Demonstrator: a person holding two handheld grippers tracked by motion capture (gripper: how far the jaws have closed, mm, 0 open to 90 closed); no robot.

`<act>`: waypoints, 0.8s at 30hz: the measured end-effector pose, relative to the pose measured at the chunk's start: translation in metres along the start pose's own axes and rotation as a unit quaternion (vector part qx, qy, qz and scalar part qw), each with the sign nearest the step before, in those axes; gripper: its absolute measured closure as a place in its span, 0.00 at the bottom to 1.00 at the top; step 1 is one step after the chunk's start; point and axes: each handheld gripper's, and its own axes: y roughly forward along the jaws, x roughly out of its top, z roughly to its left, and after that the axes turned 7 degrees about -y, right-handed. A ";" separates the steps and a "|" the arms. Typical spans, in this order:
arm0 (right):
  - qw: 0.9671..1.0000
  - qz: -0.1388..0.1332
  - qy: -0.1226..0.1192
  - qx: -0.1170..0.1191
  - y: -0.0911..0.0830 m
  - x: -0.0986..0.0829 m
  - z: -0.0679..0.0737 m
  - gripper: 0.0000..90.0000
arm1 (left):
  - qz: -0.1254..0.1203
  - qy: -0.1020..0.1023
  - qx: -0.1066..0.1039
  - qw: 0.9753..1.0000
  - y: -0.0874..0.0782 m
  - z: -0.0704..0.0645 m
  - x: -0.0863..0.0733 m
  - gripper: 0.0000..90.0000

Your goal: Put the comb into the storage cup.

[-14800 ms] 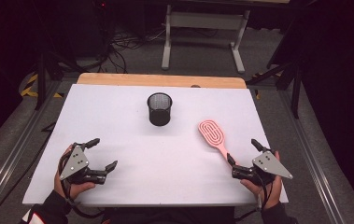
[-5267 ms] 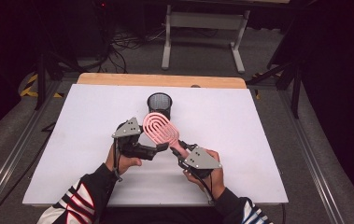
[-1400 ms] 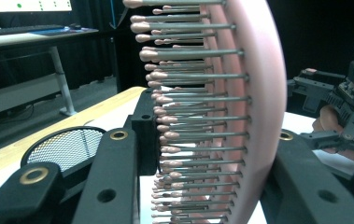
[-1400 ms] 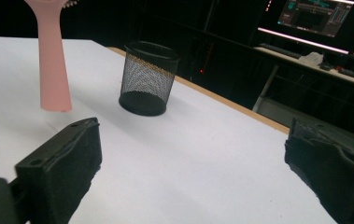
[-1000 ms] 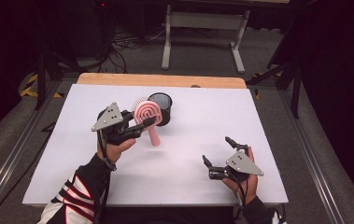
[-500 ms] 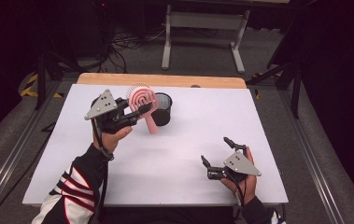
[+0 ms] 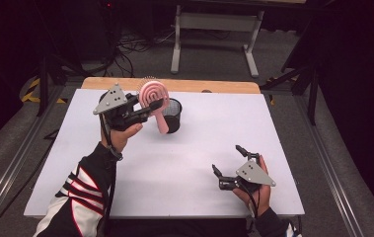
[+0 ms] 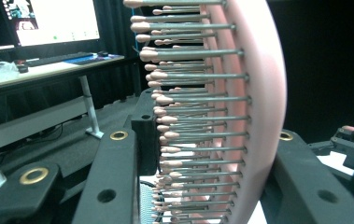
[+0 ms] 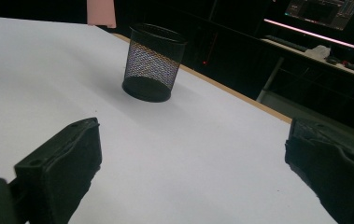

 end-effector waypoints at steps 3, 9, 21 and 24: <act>1.000 0.000 0.000 -0.001 0.000 0.000 0.000 0.05 | -0.001 0.000 0.000 1.000 0.003 0.002 0.003 0.70; 1.000 0.002 -0.001 -0.001 0.000 0.000 0.000 0.06 | 0.001 0.001 0.004 1.000 0.009 0.006 0.009 0.70; 1.000 -0.001 -0.001 0.001 -0.001 0.001 -0.001 0.06 | 0.006 0.002 0.011 1.000 0.025 0.015 0.016 0.70; 1.000 -0.002 0.000 0.002 -0.001 0.001 -0.001 0.06 | 0.006 0.001 0.013 1.000 0.027 0.017 0.016 0.70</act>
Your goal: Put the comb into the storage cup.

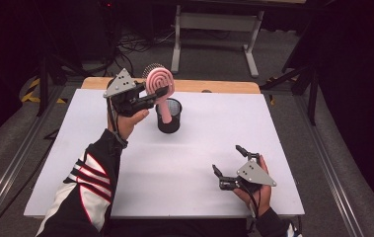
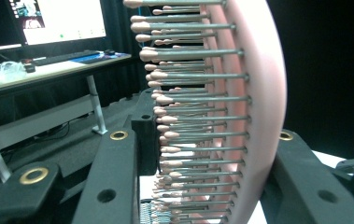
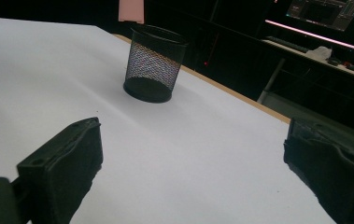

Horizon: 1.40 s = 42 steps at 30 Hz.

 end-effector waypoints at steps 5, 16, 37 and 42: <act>1.000 -0.001 0.001 0.000 0.000 0.000 0.000 0.06 | 0.001 -0.002 0.003 1.000 0.004 0.004 0.002 0.70; 1.000 -0.004 0.001 0.004 -0.001 0.001 0.001 0.06 | 0.006 -0.003 0.006 1.000 0.010 0.008 0.004 0.70; 1.000 -0.005 0.001 0.008 -0.001 0.002 0.002 0.06 | 0.019 -0.026 0.028 0.999 0.034 0.032 0.005 0.70; 1.000 -0.005 0.001 0.011 -0.001 0.002 0.002 0.06 | 0.023 -0.034 0.035 0.999 0.042 0.040 0.003 0.70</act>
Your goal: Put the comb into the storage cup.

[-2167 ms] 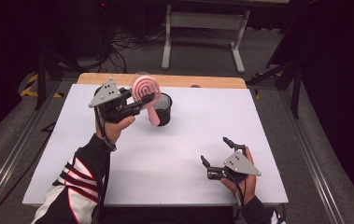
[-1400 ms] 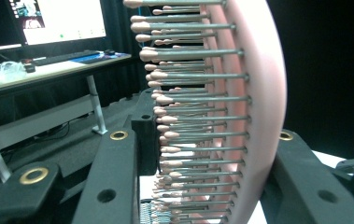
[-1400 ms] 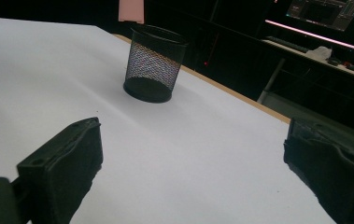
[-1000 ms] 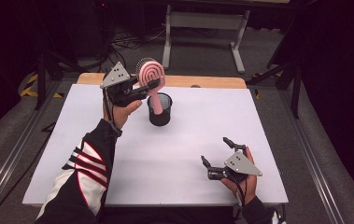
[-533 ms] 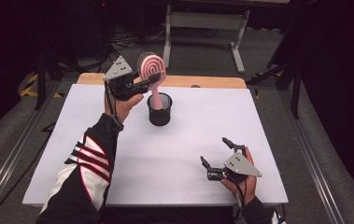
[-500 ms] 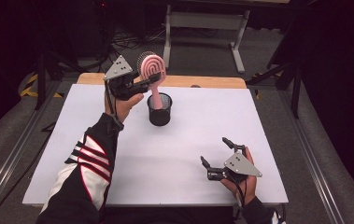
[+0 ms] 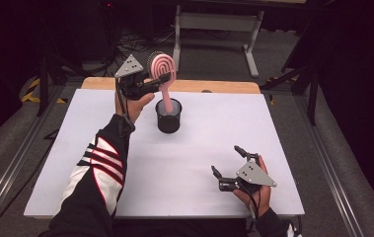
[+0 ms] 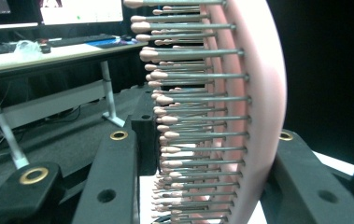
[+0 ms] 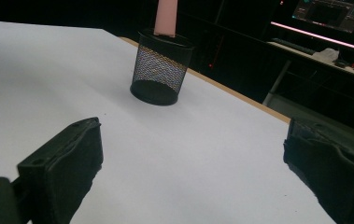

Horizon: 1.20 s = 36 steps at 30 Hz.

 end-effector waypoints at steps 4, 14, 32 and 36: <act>1.000 -0.001 0.000 0.001 0.000 0.000 0.000 0.06 | 0.009 -0.002 0.009 1.000 0.008 0.005 -0.002 0.70; 1.000 0.000 0.000 0.005 0.001 0.000 0.001 0.06 | 0.029 -0.019 0.027 0.999 0.027 0.019 -0.017 0.70; 1.000 0.005 -0.004 0.011 0.002 -0.001 0.002 0.06 | 0.059 -0.040 0.027 0.997 0.049 0.020 -0.039 0.70; 1.000 0.005 -0.004 0.011 0.002 -0.001 0.002 0.06 | 0.065 -0.042 0.025 0.997 0.052 0.019 -0.044 0.70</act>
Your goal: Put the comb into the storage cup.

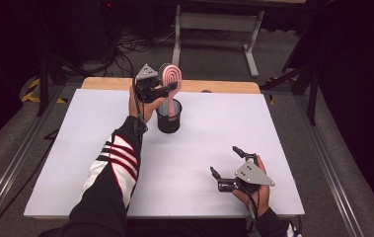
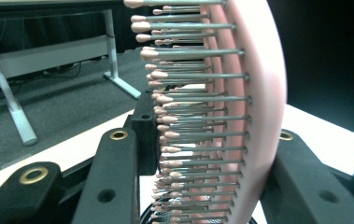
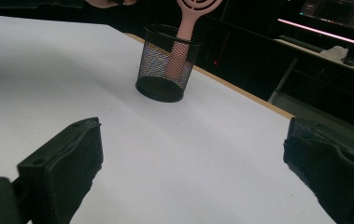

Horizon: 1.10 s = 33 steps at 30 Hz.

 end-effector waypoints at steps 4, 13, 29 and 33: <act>1.000 0.000 0.000 0.001 0.000 0.000 0.000 0.06 | 0.006 -0.002 -0.005 1.000 0.002 -0.001 -0.004 0.70; 1.000 0.002 -0.001 0.002 0.000 0.000 0.001 0.06 | 0.009 -0.012 -0.010 1.000 0.005 -0.002 -0.013 0.70; 1.000 0.008 -0.003 0.006 0.002 -0.001 0.001 0.06 | -0.006 -0.042 0.003 0.999 -0.003 0.012 -0.018 0.68; 1.000 0.009 -0.003 0.006 0.003 -0.001 0.001 0.06 | -0.008 -0.051 0.021 0.998 -0.007 0.019 -0.020 0.65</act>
